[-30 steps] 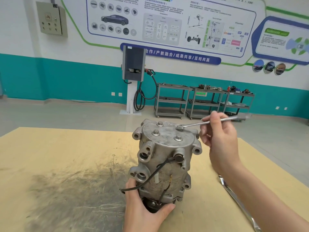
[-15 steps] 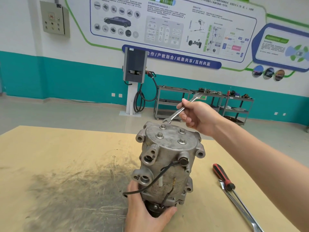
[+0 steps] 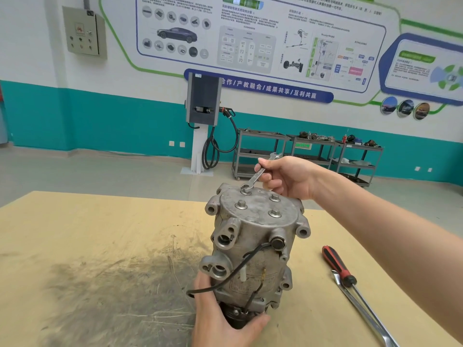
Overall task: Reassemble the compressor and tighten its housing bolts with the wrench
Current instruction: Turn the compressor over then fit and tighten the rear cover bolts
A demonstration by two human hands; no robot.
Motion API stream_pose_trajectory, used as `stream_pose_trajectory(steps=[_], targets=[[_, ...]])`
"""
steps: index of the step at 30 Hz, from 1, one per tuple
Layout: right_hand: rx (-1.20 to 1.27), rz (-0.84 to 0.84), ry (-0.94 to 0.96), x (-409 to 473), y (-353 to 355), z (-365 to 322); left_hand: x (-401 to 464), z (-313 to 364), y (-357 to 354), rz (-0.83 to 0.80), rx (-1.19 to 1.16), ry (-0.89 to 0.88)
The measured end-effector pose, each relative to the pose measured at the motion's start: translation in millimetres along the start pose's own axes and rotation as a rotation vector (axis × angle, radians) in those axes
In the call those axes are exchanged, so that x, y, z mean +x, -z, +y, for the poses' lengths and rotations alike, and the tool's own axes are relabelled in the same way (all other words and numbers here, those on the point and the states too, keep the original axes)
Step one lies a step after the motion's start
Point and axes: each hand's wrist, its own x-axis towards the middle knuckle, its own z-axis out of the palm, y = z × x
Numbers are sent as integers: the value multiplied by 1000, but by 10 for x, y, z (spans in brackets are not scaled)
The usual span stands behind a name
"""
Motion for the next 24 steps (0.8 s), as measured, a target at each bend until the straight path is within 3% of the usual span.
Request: stream_pose_trajectory(steps=[4,11,14,18,24], targets=[[-14,42,36,-4,-50,16,0,108,-104,150,-67,-113],[-72,279,359,-270,-7,279,-6,82,-144,212,-49,-156],[115,378,257,-294,-46,385,-25,123,-127,230,-33,-153],[324,352,41,-293,-85,411,-31,153,-125,215,-45,-139],[329,377,159,-344,-45,424,-11,120,-139,240,-16,-145]])
